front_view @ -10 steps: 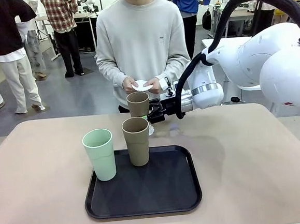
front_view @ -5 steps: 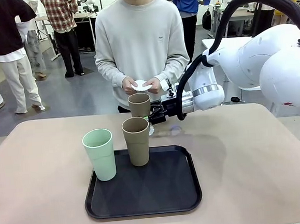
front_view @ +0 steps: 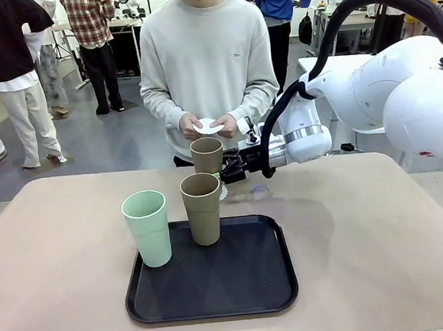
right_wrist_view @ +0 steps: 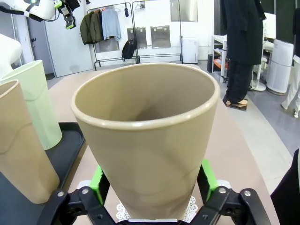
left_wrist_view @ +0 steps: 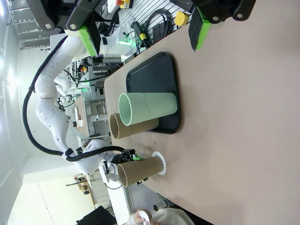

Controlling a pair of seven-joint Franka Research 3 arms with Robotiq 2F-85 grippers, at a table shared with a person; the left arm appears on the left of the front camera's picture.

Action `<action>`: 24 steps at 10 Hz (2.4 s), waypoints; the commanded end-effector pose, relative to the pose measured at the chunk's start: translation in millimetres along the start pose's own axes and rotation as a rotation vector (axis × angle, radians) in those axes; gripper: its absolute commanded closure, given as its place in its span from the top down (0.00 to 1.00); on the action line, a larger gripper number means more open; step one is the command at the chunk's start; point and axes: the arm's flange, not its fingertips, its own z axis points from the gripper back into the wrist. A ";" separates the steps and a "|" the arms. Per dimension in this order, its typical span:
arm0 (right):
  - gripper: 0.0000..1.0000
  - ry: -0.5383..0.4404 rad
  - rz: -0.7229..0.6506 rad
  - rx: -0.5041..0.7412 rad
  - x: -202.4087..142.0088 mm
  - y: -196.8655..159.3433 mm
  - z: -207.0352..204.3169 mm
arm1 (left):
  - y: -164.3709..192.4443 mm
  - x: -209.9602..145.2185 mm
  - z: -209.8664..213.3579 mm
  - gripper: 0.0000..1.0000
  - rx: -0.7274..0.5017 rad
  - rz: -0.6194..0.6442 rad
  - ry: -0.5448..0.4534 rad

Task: Place coasters on the table and set cups on them.
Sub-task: Pick up one Reusable plastic cup and place it on a coaster set by the human.

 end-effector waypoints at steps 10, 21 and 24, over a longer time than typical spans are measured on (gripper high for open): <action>1.00 0.047 -0.082 0.029 -2.1 0.5 7.2 | 1.5 -0.9 1.0 1.00 -0.013 -0.014 -0.005; 1.00 0.287 -0.163 -0.100 17.8 31.0 59.1 | 1.5 -0.9 1.0 1.00 -0.013 -0.014 -0.005; 1.00 0.575 -0.307 -0.308 96.2 99.5 89.9 | 1.5 -0.9 1.0 1.00 -0.013 -0.014 -0.005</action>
